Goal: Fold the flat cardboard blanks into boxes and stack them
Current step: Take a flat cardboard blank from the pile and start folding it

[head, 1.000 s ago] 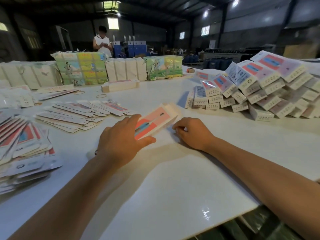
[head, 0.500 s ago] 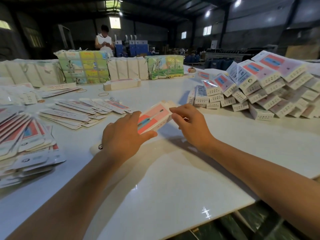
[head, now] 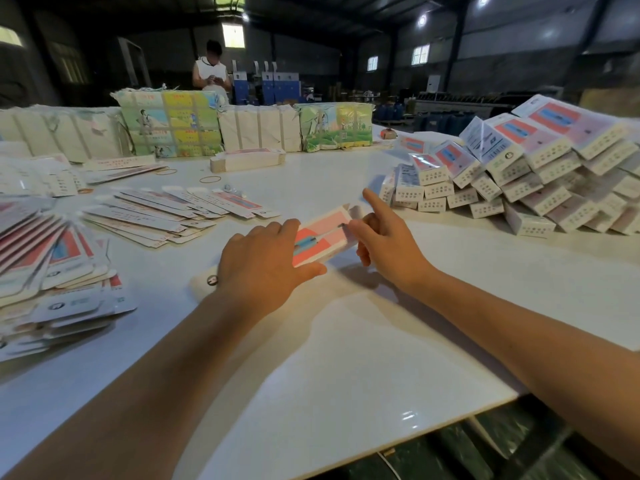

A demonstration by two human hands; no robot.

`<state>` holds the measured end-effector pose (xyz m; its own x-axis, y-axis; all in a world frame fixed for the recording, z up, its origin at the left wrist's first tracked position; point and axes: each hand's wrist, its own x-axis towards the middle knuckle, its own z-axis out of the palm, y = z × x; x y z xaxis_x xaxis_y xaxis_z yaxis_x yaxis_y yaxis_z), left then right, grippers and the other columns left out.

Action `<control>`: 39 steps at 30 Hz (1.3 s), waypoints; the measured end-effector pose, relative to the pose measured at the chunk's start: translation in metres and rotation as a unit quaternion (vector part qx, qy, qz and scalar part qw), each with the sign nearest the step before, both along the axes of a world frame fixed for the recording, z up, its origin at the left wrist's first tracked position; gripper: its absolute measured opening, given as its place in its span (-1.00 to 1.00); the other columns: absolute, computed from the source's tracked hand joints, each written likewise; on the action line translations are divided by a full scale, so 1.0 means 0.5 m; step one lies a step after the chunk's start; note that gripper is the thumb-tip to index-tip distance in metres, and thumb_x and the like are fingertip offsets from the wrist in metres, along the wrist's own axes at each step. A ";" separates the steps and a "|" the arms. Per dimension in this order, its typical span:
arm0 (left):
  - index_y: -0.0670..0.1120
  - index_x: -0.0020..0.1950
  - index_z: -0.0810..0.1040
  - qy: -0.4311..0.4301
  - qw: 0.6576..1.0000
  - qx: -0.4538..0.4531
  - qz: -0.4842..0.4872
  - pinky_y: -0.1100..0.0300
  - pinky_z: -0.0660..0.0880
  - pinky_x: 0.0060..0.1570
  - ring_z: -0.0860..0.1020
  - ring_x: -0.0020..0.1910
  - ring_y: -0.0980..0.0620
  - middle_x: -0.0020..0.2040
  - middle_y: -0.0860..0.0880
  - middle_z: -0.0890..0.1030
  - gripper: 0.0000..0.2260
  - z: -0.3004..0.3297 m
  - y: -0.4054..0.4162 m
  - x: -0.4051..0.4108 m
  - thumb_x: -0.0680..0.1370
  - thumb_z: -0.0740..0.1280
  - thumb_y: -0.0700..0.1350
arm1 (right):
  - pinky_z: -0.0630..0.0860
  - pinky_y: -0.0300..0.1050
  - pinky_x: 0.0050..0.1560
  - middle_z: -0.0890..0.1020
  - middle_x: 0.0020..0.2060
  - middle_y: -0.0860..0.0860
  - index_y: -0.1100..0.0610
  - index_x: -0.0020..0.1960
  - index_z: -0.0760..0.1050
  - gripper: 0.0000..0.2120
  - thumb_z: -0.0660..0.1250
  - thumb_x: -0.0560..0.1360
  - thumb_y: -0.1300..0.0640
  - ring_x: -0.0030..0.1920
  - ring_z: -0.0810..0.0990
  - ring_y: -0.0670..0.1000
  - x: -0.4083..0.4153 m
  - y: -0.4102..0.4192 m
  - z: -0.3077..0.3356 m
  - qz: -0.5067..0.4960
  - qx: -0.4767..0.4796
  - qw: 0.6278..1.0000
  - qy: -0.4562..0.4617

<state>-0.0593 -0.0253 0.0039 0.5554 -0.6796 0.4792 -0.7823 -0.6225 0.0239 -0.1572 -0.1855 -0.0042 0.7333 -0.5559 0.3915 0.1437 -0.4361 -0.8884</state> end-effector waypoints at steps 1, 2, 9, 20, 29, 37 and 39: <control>0.06 0.34 0.26 -0.010 1.000 0.011 -0.003 0.10 0.32 -0.04 0.47 0.14 -0.02 0.21 0.03 0.49 -0.37 -0.001 -0.001 -0.002 0.42 0.16 0.41 | 0.42 -0.18 -0.39 0.46 -0.34 -0.02 0.07 0.50 0.19 -0.48 0.24 0.58 0.15 -0.39 0.45 -0.07 0.002 -0.002 -0.002 -0.004 -0.011 1.000 0.023; 0.07 0.34 0.25 -0.017 1.000 0.020 -0.005 0.10 0.31 -0.04 0.47 0.14 -0.02 0.22 0.02 0.49 -0.37 -0.001 -0.003 -0.005 0.42 0.16 0.41 | 0.41 -0.18 -0.36 0.50 -0.31 -0.04 0.09 0.47 0.27 -0.54 0.23 0.58 0.15 -0.38 0.44 -0.07 0.003 -0.004 -0.004 -0.013 -0.033 0.999 0.040; 0.07 0.36 0.23 -0.050 0.998 0.045 -0.008 0.13 0.27 -0.07 0.46 0.14 -0.02 0.22 0.01 0.48 -0.38 -0.001 -0.004 -0.015 0.44 0.13 0.40 | 0.33 -0.31 -0.37 0.59 -0.28 0.01 0.15 -0.15 0.47 -0.89 0.23 0.52 0.27 -0.43 0.47 -0.19 0.002 -0.011 -0.005 -0.033 -0.079 0.995 0.052; 0.05 0.35 0.21 -0.072 0.996 0.043 -0.032 0.13 0.36 0.01 0.46 0.14 0.01 0.22 0.02 0.47 -0.39 -0.007 -0.004 -0.020 0.45 0.12 0.40 | 0.50 -0.19 -0.11 0.58 -0.16 0.04 0.09 -0.15 0.44 -0.85 0.23 0.51 0.32 -0.09 0.60 0.01 -0.006 -0.015 -0.001 0.018 -0.082 0.994 0.070; 0.06 0.25 0.30 -0.031 0.999 -0.024 -0.020 0.16 0.28 -0.14 0.50 0.05 0.01 0.11 0.04 0.52 -0.44 -0.009 -0.002 -0.013 0.43 0.12 0.41 | 0.47 -0.07 0.09 0.33 0.25 0.03 0.06 0.49 0.11 -0.25 0.44 0.44 0.02 0.14 0.44 0.01 -0.009 -0.024 0.007 -0.111 -0.132 0.984 0.038; 0.06 0.30 0.27 -0.030 0.999 -0.010 -0.033 0.17 0.30 -0.18 0.47 0.07 0.01 0.15 0.03 0.49 -0.41 -0.015 -0.011 -0.028 0.44 0.12 0.41 | 0.65 0.03 -0.15 0.66 -0.18 0.21 0.32 -0.02 0.48 -0.89 0.28 0.53 0.26 -0.17 0.68 0.15 0.000 -0.026 0.012 0.089 0.262 0.961 0.018; 0.05 0.30 0.26 -0.047 0.999 -0.004 -0.025 0.17 0.29 -0.19 0.46 0.07 0.01 0.15 0.01 0.48 -0.42 -0.021 -0.015 -0.029 0.45 0.11 0.40 | 0.59 0.06 -0.10 0.63 -0.17 0.20 0.28 -0.07 0.49 -0.82 0.21 0.59 0.18 -0.14 0.63 0.20 -0.003 -0.014 0.004 -0.007 -0.017 0.997 0.069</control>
